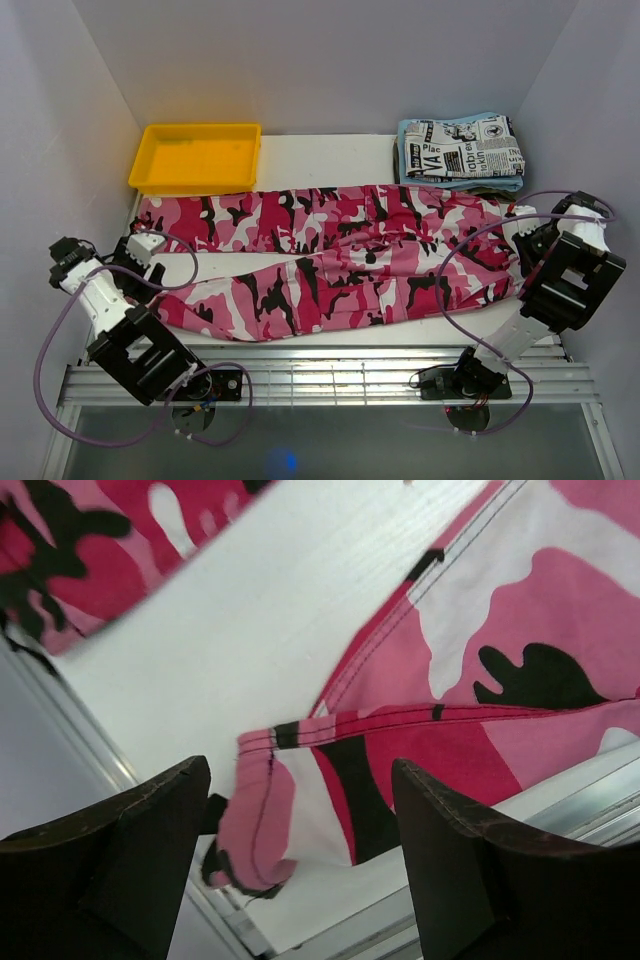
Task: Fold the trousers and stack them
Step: Flatten the trousers out
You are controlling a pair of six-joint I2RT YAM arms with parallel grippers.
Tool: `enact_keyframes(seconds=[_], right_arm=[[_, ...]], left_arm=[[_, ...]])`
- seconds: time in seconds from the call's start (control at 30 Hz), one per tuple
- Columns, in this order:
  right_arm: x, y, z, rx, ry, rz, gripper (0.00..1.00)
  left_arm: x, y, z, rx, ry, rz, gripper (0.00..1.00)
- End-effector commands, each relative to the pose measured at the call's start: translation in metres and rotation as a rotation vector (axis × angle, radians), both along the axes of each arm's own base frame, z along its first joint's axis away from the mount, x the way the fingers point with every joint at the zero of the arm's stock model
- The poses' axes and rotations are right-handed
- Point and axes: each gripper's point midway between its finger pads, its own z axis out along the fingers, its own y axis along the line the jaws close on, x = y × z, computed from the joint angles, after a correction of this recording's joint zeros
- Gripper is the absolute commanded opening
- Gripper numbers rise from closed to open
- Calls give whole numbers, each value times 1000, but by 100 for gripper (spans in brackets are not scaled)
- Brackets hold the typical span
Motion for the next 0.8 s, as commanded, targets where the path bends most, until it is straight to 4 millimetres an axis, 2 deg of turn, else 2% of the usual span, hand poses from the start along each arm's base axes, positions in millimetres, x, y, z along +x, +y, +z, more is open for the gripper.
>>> enact_keyframes(seconds=[0.0, 0.17, 0.27, 0.3, 0.37, 0.4, 0.43, 0.5, 0.53, 0.6, 0.63, 0.7, 0.77], right_arm=[[6, -13, 9, -33, 0, 39, 8], [9, -14, 10, -27, 10, 37, 8], [9, -16, 12, -40, 11, 43, 8], [9, -17, 12, -45, 9, 44, 8], [9, -17, 13, -47, 7, 46, 8], [9, -16, 13, -44, 6, 46, 8], [9, -15, 12, -39, 5, 47, 8], [9, -14, 10, -32, 6, 43, 8], [10, -14, 10, -29, 5, 43, 8], [10, -14, 10, -32, 1, 45, 8], [10, -14, 10, -31, -3, 44, 8], [11, -12, 10, -25, -8, 43, 8], [13, -11, 10, -18, -15, 41, 8]], left_arm=[[4, 28, -38, 74, 77, 126, 84], [-2, 41, -92, 53, 264, 177, 83], [-22, 46, -114, 94, 374, 168, 74], [-29, 47, -116, 120, 394, 163, 66], [-41, 41, -118, 119, 396, 150, 62], [-41, 41, -111, 145, 368, 136, 58], [-43, 39, -109, 147, 356, 131, 45], [-44, 34, -101, 169, 324, 117, 33], [-44, 32, -98, 167, 308, 112, 18], [-41, 28, -89, 170, 268, 99, 4], [-37, 29, -78, 186, 225, 112, 0], [-14, 34, -59, 192, 101, 132, 0], [17, 46, -26, 206, -62, 182, 0]])
